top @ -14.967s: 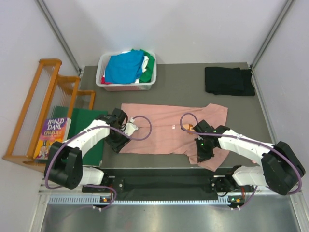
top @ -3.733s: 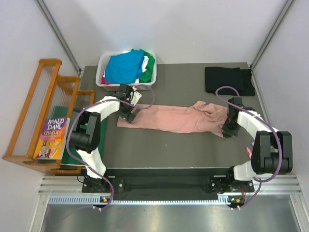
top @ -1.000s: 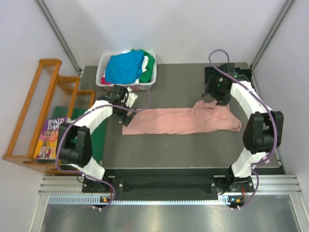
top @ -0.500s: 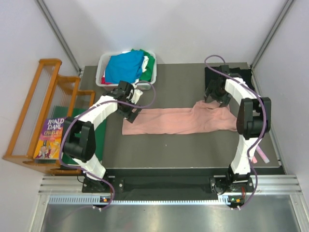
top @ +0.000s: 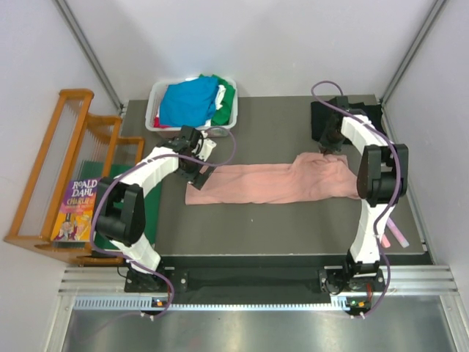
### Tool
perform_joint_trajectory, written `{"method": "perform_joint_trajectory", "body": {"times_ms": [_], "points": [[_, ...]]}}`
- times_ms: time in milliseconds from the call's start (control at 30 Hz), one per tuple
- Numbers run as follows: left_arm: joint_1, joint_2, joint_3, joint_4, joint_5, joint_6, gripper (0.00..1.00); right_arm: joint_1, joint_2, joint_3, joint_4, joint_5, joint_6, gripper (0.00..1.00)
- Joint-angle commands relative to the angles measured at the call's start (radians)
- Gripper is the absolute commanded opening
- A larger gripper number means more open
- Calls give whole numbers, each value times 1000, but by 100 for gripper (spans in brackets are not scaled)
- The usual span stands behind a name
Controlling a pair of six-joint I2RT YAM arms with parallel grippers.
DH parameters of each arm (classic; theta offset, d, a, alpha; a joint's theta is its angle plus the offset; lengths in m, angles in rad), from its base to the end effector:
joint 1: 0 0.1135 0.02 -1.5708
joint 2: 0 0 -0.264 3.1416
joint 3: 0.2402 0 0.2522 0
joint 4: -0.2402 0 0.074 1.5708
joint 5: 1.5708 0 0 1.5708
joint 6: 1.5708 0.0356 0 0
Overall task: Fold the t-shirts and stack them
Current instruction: Fold the tshirt
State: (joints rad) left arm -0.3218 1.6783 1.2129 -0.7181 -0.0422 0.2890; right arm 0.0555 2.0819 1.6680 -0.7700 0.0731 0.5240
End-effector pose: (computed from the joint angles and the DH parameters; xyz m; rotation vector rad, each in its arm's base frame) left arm 0.3188 -0.1047 0.2182 0.8170 2.6293 0.0492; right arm 0.4383 0.0217 0.1988 0.6574 2.6700 0.0575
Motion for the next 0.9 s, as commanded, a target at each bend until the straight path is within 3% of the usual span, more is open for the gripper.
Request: {"method": "perform_joint_trajectory", "body": {"times_ms": [0,267,433,667,833,867], "points": [[-2,-28,-26,29,-8,-7,99,-6,-157,-24,20,1,1,0],[-2,-29,-47,45,-13,-7,99,3,-422,-175,11,-32,21,0],[-2,-40,-29,39,-7,-4,99,4,-575,-404,2,-19,5,4],[-2,-45,-15,31,-1,-2,99,29,-741,-830,55,-124,33,7],[-3,-40,-7,25,5,-7,99,32,-763,-880,51,-128,27,12],[-3,-40,-6,23,7,-10,99,32,-761,-843,35,-124,25,20]]}}
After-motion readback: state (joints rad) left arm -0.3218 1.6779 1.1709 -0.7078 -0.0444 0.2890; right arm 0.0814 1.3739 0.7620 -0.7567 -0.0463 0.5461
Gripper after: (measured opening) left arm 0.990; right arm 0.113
